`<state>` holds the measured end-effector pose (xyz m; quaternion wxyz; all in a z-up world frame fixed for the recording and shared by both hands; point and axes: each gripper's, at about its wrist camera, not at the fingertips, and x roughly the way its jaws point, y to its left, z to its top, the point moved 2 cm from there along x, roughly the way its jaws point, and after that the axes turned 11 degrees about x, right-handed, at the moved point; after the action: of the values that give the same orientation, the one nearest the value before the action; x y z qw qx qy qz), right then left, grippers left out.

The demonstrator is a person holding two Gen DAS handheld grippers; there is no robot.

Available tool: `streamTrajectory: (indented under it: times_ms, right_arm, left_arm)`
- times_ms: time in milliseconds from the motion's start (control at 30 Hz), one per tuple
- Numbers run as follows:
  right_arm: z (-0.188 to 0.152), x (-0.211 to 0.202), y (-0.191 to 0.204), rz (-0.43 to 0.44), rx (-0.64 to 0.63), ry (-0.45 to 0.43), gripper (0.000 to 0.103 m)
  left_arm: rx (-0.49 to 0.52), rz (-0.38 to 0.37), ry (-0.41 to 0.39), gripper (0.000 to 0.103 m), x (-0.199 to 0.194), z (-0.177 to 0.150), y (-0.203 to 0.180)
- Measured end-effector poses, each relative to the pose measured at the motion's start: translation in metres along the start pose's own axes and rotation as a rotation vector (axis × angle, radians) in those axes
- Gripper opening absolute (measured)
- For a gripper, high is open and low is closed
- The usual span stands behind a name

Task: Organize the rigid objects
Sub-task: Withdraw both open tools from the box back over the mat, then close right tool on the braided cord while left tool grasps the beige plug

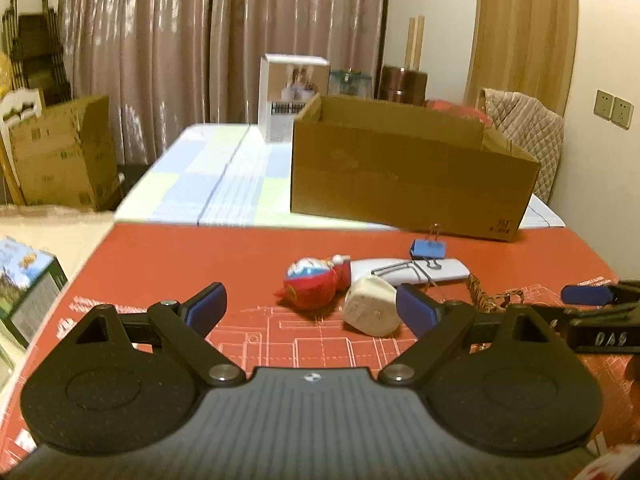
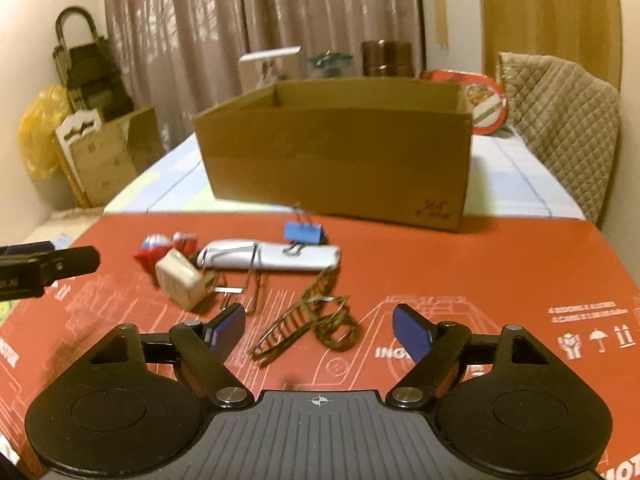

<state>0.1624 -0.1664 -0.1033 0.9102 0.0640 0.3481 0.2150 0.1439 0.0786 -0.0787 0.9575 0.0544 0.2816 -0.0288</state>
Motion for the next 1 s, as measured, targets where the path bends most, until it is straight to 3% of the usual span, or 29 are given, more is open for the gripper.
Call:
streamTrajectory:
  times_ms: [167, 400, 467, 733, 1000]
  right_arm:
    - [-0.005, 0.021, 0.004, -0.009, 0.031, 0.049, 0.078]
    - [0.002, 0.039, 0.009, -0.042, 0.061, 0.054, 0.076]
    - [0.002, 0.044, 0.01, -0.054, 0.058, 0.06, 0.069]
    - [-0.005, 0.062, 0.008, -0.097, 0.037, 0.065, 0.057]
    - [-0.003, 0.057, 0.001, -0.144, 0.015, 0.048, 0.037]
  left_arm:
    - [0.005, -0.004, -0.002, 0.089, 0.01, 0.001, -0.002]
    - [0.015, -0.022, 0.026, 0.089, 0.024, 0.0, -0.007]
    - [0.013, -0.028, 0.034, 0.089, 0.026, 0.0, -0.008]
    - [0.0, -0.056, 0.043, 0.089, 0.032, 0.0, -0.011]
    - [0.045, -0.072, 0.044, 0.089, 0.035, 0.001, -0.02]
